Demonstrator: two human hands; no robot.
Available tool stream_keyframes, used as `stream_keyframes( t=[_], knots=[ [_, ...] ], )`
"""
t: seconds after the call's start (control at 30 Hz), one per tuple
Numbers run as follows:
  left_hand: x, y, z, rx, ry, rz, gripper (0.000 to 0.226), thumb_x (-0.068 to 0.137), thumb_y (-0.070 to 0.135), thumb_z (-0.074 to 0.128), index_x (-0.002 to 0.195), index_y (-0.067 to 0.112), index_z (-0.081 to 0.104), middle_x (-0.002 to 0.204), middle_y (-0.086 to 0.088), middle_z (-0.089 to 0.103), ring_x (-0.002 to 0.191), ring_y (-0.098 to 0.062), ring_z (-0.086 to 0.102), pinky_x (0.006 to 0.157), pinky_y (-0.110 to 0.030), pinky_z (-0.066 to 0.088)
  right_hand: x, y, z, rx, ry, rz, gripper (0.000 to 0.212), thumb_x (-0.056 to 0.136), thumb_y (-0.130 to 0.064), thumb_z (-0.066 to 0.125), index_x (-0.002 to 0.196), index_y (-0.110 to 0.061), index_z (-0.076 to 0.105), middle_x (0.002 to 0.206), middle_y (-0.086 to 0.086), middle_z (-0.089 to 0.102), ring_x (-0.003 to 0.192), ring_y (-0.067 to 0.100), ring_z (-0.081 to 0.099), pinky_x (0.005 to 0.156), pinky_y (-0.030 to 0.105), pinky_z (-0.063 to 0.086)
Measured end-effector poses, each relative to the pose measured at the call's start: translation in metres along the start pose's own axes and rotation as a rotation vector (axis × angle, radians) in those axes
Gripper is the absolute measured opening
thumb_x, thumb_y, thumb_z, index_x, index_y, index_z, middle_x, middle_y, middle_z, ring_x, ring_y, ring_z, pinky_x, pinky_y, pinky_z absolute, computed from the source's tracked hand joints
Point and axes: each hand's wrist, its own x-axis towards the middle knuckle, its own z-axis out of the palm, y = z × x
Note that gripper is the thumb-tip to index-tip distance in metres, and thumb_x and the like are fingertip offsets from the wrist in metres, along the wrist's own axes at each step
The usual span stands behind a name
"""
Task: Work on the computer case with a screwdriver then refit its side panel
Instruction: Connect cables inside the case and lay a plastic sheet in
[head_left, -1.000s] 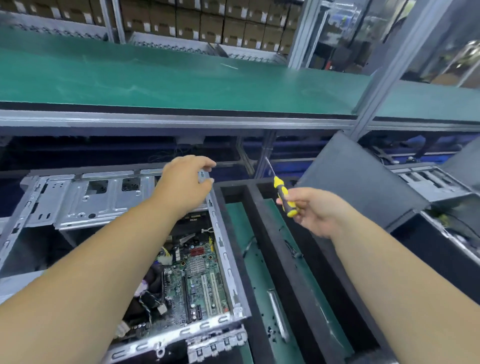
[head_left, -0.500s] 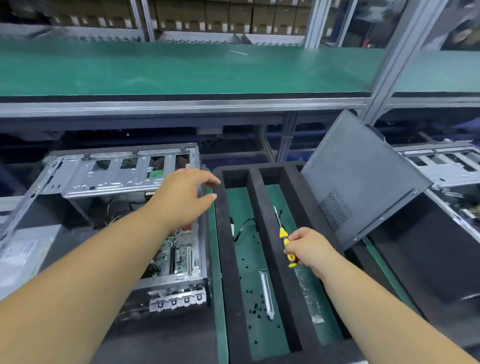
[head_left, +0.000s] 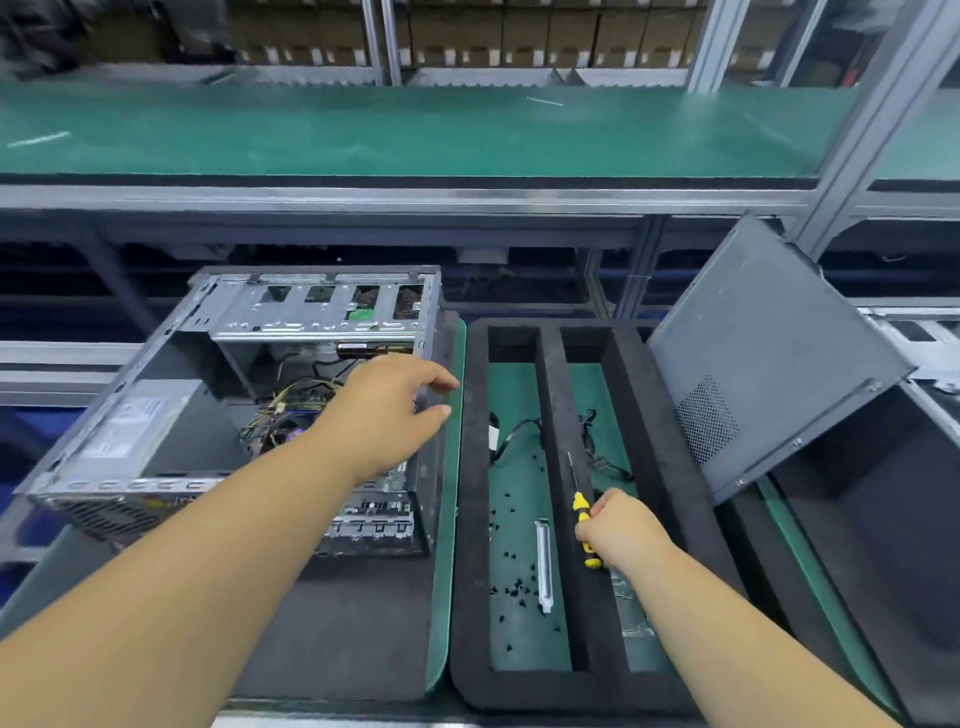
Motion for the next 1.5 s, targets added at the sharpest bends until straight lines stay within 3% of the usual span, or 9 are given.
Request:
stream_keyframes(
  t=[0.3,0.4,0.63,0.73,0.83,0.9,1.13,1.3,1.5],
  knots=[
    [-0.026,0.007,-0.007,0.026,0.041,-0.052,0.026,0.09,0.028,0.064,0.115,0.032,0.066,0.108,0.018,0.061,0.107,-0.007,0.051,0.095,-0.027,0.04,-0.004,-0.003,-0.007,-0.049,-0.041,-0.012,0.014,0.083,-0.018,0.062,0.09,-0.009,0.055,0.071,0.005,0.065,0.05,0.015,0.065,0.054,0.026,0.058],
    [-0.031,0.005,-0.012,0.015,0.038,-0.078,0.026,0.091,0.028,0.063,0.116,0.033,0.066,0.11,0.018,0.061,0.106,-0.006,0.053,0.091,-0.024,0.039,-0.01,-0.008,-0.014,-0.114,-0.008,-0.036,0.02,0.087,-0.024,0.06,0.076,-0.013,0.046,0.058,-0.001,0.053,0.035,0.01,0.051,0.037,0.017,0.034],
    [-0.037,-0.012,-0.035,-0.051,0.045,-0.144,0.026,0.09,0.025,0.063,0.115,0.033,0.066,0.113,0.019,0.062,0.109,-0.004,0.055,0.096,-0.026,0.044,-0.021,-0.062,-0.036,-0.171,0.042,-0.186,0.021,0.087,-0.026,0.058,0.072,-0.013,0.051,0.052,0.003,0.044,0.048,0.019,0.041,0.053,0.027,0.034],
    [-0.037,-0.03,-0.043,-0.102,0.053,-0.178,0.024,0.09,0.027,0.063,0.112,0.035,0.066,0.111,0.022,0.059,0.105,-0.005,0.056,0.091,-0.027,0.046,-0.032,-0.098,-0.038,-0.15,0.071,-0.251,0.03,0.089,-0.025,0.058,0.086,0.005,0.061,0.077,0.025,0.066,0.062,0.025,0.059,0.067,0.034,0.052],
    [-0.038,-0.057,-0.05,-0.12,0.055,-0.196,0.02,0.091,0.028,0.062,0.109,0.039,0.064,0.109,0.024,0.057,0.091,0.0,0.058,0.072,-0.015,0.043,-0.05,-0.132,-0.031,-0.095,0.153,-0.343,0.03,0.091,-0.028,0.057,0.103,-0.002,0.067,0.103,0.018,0.07,0.095,0.036,0.068,0.078,0.036,0.055],
    [-0.038,-0.079,-0.057,-0.143,0.043,-0.216,0.018,0.091,0.028,0.063,0.104,0.041,0.064,0.108,0.024,0.057,0.083,0.001,0.059,0.064,-0.013,0.045,-0.061,-0.157,-0.025,-0.033,0.186,-0.409,0.017,0.091,-0.031,0.057,0.096,-0.019,0.068,0.092,0.006,0.072,0.087,0.027,0.068,0.08,0.038,0.055],
    [-0.031,-0.164,-0.094,-0.142,0.02,-0.207,0.017,0.088,0.028,0.066,0.103,0.036,0.068,0.101,0.021,0.063,0.093,0.001,0.059,0.085,-0.024,0.048,-0.078,-0.238,0.016,0.054,0.205,-0.566,0.009,0.09,-0.029,0.058,0.085,-0.035,0.063,0.083,-0.014,0.063,0.077,0.004,0.058,0.062,0.023,0.041],
    [-0.014,-0.204,-0.112,-0.114,-0.08,-0.139,0.018,0.088,0.028,0.066,0.106,0.031,0.07,0.104,0.013,0.066,0.095,-0.006,0.061,0.09,-0.028,0.049,-0.067,-0.284,0.06,-0.141,0.004,-0.429,0.017,0.095,-0.02,0.054,0.084,-0.022,0.067,0.085,-0.004,0.069,0.079,0.017,0.065,0.079,0.04,0.057],
    [0.009,-0.218,-0.113,0.069,-0.297,-0.025,0.023,0.091,0.034,0.059,0.113,0.033,0.066,0.109,0.013,0.065,0.099,-0.011,0.06,0.087,-0.029,0.049,-0.035,-0.304,0.096,-0.352,-0.113,-0.259,0.03,0.096,-0.007,0.05,0.121,0.001,0.065,0.113,0.018,0.068,0.091,0.024,0.057,0.097,0.042,0.052]
  ],
)
